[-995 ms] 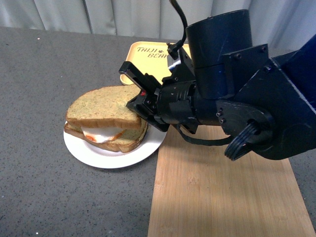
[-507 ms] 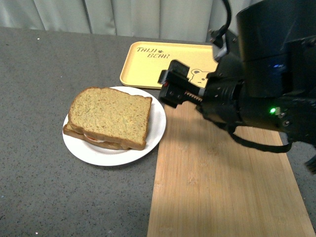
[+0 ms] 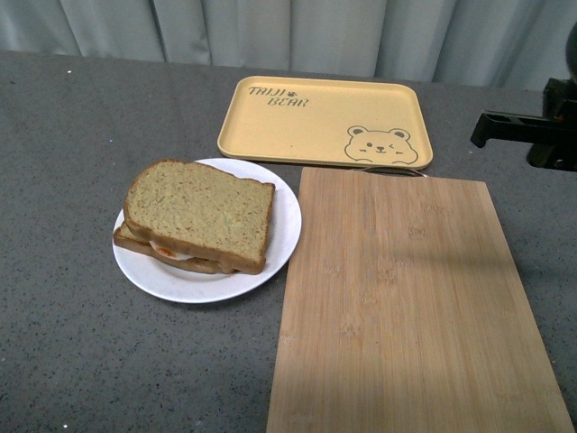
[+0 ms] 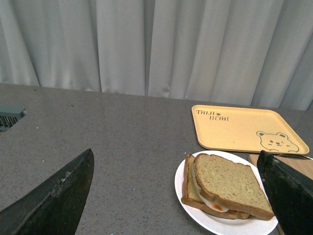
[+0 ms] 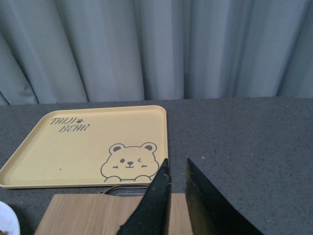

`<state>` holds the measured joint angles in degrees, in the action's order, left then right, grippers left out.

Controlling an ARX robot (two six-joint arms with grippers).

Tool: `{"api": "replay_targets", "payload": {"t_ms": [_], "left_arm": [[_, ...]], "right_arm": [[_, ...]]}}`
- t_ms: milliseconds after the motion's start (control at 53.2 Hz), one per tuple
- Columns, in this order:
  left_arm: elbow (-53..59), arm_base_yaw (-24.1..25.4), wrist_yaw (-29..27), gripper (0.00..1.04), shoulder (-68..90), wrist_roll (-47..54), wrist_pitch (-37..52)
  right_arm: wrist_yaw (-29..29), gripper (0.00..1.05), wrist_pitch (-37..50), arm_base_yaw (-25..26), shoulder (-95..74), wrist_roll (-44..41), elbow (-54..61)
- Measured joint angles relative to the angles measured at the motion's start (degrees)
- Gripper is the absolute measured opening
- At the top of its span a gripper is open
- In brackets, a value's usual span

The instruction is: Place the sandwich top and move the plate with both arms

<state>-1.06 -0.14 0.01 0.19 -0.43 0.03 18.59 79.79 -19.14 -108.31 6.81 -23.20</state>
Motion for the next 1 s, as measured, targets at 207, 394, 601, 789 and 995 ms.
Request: {"api": "replay_targets", "payload": {"t_ms": [207,394,601,789,995], "left_arm": [[0.0,0.0,0.1,0.98,0.0,0.0,0.0],[0.0,0.0,0.0,0.98,-0.2,0.0,0.0],[0.0,0.0,0.0,0.98,-0.2,0.0,0.0],[0.0,0.0,0.0,0.98,-0.2,0.0,0.0],[0.0,0.0,0.0,0.98,-0.2,0.0,0.0]], "right_arm": [[-4.1,0.01,-0.6,2.4,3.5,-2.3,4.6],[-10.7,0.01,-9.6,11.2,33.7,-6.0,19.9],[-12.8,0.01,-18.7,13.3,44.7,-6.4,22.3],[-18.3,0.01,-33.2,18.1,58.8,-6.6,22.5],[-18.5,0.01,-41.7,19.0,69.2,-6.6,22.6]]}}
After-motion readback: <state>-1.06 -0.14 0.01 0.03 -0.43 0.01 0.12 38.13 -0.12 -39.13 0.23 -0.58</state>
